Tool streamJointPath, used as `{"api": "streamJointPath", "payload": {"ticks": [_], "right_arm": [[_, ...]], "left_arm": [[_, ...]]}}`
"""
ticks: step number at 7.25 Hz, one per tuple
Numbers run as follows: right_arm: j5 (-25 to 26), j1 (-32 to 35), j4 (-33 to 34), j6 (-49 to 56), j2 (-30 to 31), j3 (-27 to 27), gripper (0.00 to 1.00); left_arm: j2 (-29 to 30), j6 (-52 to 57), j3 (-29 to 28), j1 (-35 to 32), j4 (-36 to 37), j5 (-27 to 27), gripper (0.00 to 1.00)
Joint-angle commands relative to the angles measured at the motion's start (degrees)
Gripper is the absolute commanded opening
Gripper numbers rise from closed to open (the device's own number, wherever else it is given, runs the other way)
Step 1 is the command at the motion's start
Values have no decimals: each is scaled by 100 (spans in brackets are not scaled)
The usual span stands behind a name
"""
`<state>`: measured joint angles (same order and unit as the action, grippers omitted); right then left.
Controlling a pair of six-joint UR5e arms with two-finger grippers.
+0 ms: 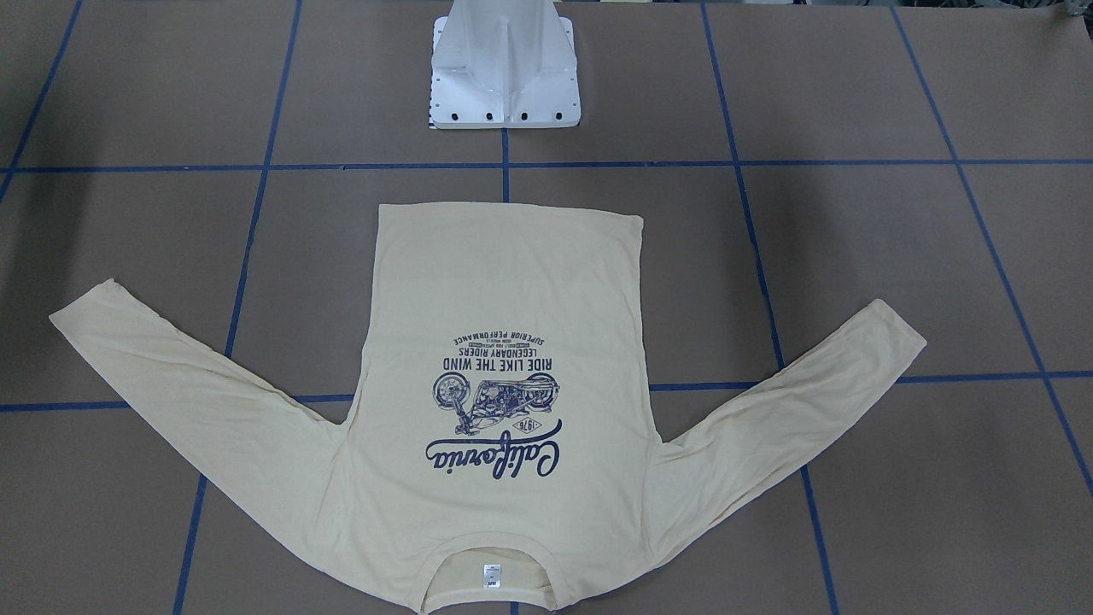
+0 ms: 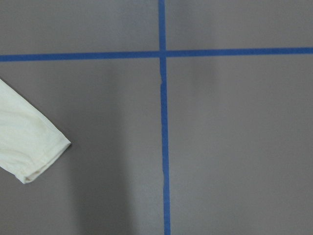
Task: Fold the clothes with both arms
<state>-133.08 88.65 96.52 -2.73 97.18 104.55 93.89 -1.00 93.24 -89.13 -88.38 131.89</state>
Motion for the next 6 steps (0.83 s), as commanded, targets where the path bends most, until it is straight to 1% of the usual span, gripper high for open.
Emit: {"api": "streamJointPath", "payload": {"ticks": [1, 2, 3, 4, 5, 6], "right_arm": [[-42, -146, 7, -26, -583, 65, 100], [-164, -347, 7, 26, -699, -65, 100], [-270, -671, -367, -182, -883, -206, 100], [-253, -917, -962, -993, -893, -260, 100], [-227, -1233, -1734, -1428, -858, -434, 100], [-270, -1489, -2438, -1449, -858, -940, 100]], "left_arm": [[198, -14, 429, 44, -48, -22, 100], [252, -14, 597, 62, -56, 47, 100], [313, 3, 729, 71, -126, 170, 100], [392, 12, 565, 384, -562, 171, 100], [323, -14, 398, 614, -1001, 188, 100], [323, -6, 414, 625, -1075, 180, 100]]}}
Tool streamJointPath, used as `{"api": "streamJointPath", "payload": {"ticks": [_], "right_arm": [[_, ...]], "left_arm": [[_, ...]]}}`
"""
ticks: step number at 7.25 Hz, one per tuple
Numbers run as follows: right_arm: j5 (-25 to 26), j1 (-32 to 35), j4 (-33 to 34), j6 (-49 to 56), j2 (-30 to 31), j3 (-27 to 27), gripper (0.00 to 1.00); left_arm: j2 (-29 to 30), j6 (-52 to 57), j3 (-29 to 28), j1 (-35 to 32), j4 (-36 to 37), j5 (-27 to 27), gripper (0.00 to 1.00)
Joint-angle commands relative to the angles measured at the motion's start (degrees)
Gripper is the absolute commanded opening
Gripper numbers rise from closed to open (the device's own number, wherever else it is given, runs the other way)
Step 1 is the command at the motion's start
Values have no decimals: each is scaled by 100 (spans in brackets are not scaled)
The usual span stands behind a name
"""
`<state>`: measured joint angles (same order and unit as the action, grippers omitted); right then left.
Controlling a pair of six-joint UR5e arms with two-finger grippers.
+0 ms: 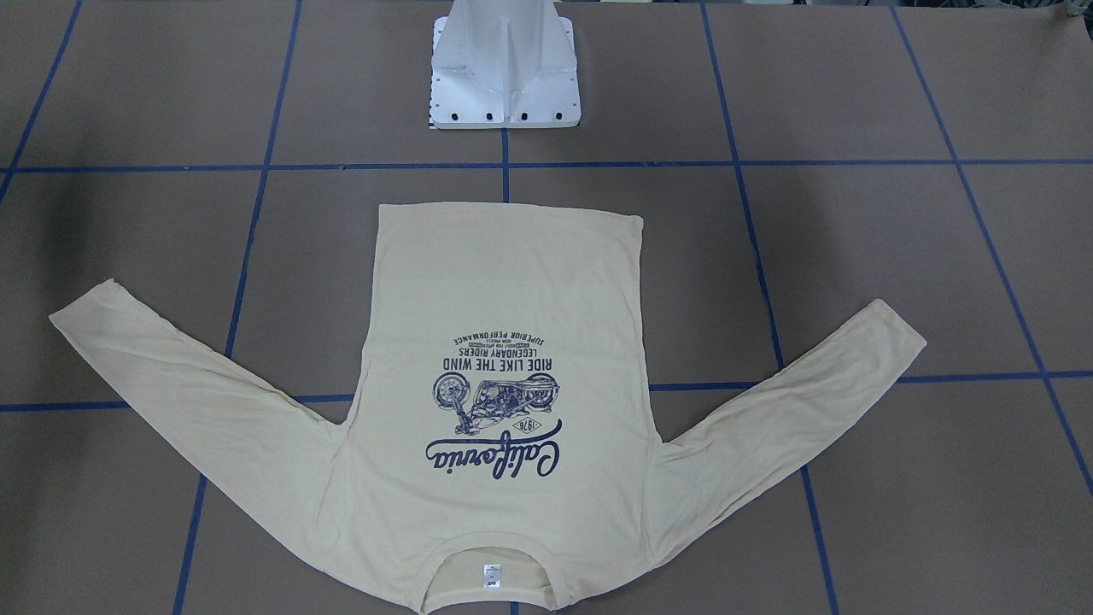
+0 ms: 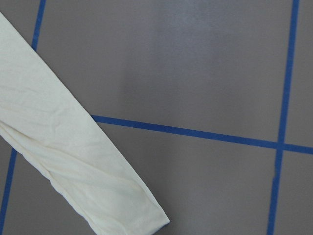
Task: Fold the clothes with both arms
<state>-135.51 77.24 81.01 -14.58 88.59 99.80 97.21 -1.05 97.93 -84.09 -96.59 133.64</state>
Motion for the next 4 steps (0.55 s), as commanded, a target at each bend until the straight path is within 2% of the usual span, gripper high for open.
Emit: {"api": "streamJointPath", "payload": {"ticks": [1, 3, 4], "right_arm": [[-2, -645, -1790, -317, 1, -801, 100], [15, -1015, -2341, -1577, 44, -883, 100], [224, -1226, -2422, -1739, 106, -874, 100]], "left_arm": [[69, -1, -19, 130, -264, 13, 100], [87, 8, -19, 217, -255, 4, 100], [78, 8, -10, 314, -264, 4, 100]]}}
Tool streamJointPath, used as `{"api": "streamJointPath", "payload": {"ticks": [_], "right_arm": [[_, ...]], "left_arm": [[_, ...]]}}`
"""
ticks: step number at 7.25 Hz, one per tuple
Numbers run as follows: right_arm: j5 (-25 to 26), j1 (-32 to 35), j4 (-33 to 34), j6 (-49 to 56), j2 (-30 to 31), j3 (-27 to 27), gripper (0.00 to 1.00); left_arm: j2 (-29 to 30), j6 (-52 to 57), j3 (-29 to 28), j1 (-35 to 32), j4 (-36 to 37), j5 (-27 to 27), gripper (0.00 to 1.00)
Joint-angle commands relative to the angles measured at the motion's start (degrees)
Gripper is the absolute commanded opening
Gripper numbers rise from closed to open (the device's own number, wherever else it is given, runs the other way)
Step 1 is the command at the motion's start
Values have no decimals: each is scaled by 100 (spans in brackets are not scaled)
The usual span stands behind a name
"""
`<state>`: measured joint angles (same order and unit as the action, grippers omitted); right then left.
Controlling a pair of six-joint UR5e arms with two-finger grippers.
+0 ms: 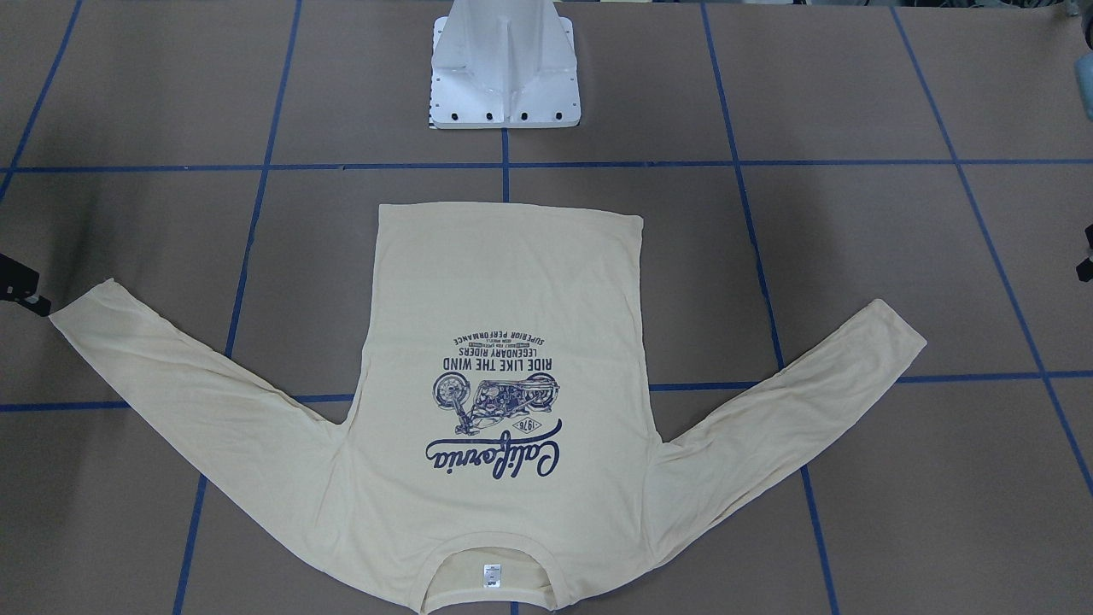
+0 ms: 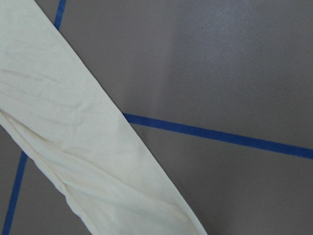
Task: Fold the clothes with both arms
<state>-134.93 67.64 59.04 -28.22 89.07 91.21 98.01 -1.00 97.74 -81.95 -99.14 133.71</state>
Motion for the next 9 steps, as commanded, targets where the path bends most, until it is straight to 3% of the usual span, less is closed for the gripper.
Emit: {"api": "streamJointPath", "payload": {"ticks": [1, 2, 9], "right_arm": [[769, -495, -226, -569, 67, -7, 100], [984, -715, -226, -579, 189, -24, 100], [907, -1069, -209, -579, 489, -103, 100]], "left_arm": [[-1, 3, 26, 100, -18, -3, 100], [-9, -6, 61, 91, -122, 6, 100], [-10, -6, 79, 100, -176, 6, 100]]}}
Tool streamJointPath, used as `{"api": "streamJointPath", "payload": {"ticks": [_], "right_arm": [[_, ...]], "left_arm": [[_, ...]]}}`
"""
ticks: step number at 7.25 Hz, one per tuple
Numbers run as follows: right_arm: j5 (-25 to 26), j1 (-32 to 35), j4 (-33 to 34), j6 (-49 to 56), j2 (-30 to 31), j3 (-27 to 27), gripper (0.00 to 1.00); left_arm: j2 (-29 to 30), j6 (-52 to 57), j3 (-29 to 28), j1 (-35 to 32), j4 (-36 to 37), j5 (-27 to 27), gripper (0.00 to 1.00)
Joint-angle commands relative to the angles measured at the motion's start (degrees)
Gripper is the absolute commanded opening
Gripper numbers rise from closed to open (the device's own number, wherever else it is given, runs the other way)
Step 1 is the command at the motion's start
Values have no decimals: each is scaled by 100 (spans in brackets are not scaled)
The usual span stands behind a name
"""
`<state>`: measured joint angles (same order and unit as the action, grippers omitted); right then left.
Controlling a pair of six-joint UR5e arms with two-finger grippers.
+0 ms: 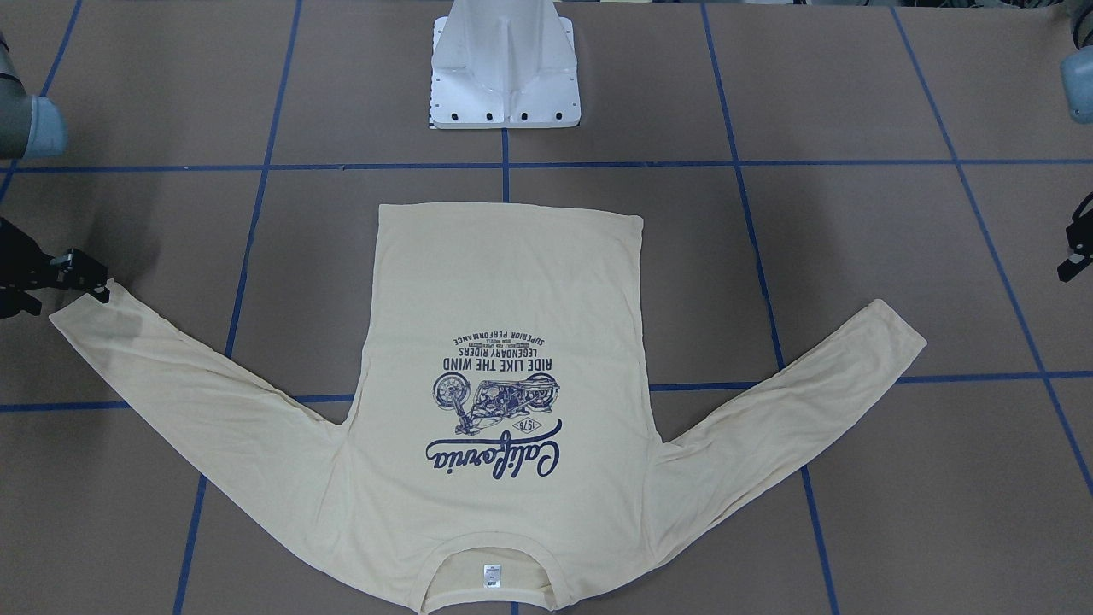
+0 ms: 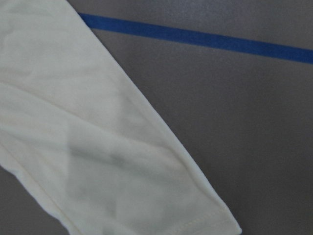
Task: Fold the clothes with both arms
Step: 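Lower the right gripper onto the cuff of the sleeve nearest it and grasp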
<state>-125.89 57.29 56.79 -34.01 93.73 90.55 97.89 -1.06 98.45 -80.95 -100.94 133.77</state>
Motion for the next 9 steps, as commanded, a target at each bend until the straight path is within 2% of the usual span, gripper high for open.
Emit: {"api": "streamJointPath", "payload": {"ticks": [1, 4, 5, 9], "right_arm": [[3, -78, 34, 0, 13, -81, 100], [12, -148, 60, 0, -13, -117, 99], [12, -157, 69, 0, -13, -126, 85], [3, -210, 61, 0, -57, -170, 10]], "left_arm": [[2, 0, 33, 0, 4, 0, 100], [2, 0, 25, 0, 4, 0, 100], [2, 0, 34, 0, 4, 0, 100], [-24, -17, 200, 0, 12, -9, 100]]}}
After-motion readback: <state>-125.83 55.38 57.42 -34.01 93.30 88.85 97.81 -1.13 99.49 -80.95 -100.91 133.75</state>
